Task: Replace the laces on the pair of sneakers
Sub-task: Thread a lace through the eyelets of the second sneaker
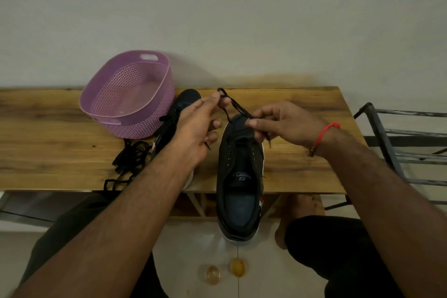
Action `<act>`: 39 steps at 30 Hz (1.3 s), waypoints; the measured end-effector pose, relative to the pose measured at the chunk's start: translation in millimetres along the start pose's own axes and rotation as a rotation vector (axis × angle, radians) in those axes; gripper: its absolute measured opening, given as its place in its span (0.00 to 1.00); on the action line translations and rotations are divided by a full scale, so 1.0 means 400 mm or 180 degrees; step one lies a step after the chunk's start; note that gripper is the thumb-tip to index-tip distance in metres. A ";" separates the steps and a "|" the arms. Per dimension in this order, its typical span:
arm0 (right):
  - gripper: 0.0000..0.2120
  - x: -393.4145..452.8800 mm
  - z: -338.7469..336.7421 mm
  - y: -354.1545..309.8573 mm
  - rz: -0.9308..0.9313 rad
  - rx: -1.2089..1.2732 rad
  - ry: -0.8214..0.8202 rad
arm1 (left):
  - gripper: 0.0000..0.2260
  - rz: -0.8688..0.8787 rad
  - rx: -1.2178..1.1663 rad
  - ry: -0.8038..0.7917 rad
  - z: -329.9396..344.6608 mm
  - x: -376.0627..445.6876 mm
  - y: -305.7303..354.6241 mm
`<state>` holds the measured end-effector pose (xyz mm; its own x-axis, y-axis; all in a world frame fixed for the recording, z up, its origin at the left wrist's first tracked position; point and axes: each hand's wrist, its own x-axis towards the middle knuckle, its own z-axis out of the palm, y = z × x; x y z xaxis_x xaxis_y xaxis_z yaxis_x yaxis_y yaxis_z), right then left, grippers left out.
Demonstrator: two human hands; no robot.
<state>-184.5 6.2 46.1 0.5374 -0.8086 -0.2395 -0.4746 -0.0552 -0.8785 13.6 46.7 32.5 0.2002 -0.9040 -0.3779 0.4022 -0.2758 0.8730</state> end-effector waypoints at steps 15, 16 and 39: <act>0.05 0.003 -0.074 0.023 -0.0126 0.2431 0.2100 | 0.17 0.0711 0.3584 0.0187 -0.027 0.002 -0.038; 0.04 0.001 -0.081 0.022 -0.0232 0.2719 0.2211 | 0.14 0.0891 0.3795 0.0225 -0.030 0.004 -0.040; 0.04 0.042 0.097 0.050 -0.0216 -0.1160 0.0601 | 0.12 -0.0138 0.3980 -0.0308 -0.024 -0.028 -0.044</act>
<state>-157.9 14.3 8.5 0.4546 -0.8874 -0.0763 -0.6764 -0.2883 -0.6777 12.7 64.6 18.3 0.1205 -0.8921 -0.4355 -0.7252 -0.3787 0.5751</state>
